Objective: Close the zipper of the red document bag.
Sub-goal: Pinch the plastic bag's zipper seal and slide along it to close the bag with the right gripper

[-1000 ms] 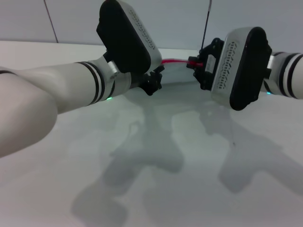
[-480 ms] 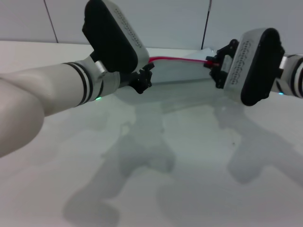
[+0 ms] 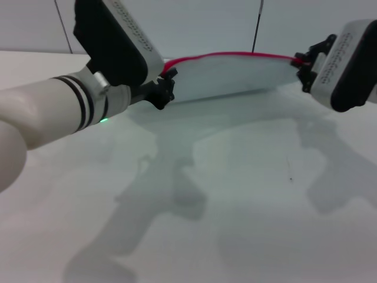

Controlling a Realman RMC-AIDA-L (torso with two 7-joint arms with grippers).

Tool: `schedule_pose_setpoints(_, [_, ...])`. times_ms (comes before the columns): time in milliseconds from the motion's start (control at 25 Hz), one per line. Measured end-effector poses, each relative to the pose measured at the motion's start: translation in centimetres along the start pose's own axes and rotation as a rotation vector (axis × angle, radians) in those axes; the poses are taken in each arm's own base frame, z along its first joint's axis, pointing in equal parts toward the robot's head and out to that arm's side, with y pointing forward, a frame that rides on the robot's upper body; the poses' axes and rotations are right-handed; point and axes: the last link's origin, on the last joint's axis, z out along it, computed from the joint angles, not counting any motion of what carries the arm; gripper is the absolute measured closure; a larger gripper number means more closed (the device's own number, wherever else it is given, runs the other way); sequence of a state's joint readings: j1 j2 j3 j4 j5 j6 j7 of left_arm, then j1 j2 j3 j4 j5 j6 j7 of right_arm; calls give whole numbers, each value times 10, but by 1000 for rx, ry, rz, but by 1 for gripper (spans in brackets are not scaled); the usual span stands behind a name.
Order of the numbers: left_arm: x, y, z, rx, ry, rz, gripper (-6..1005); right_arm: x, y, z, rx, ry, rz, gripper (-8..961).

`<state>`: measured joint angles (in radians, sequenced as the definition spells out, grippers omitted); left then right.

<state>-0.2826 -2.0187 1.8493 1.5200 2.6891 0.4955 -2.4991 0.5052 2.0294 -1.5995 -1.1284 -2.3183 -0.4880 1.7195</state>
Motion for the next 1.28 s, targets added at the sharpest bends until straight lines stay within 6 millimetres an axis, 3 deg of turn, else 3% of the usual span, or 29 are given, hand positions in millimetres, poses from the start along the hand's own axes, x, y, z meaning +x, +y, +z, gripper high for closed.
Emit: schedule_pose_setpoints(1280, [-7, -9, -7, 33, -9, -19, 944, 25, -15, -6, 56, 61, 33, 875])
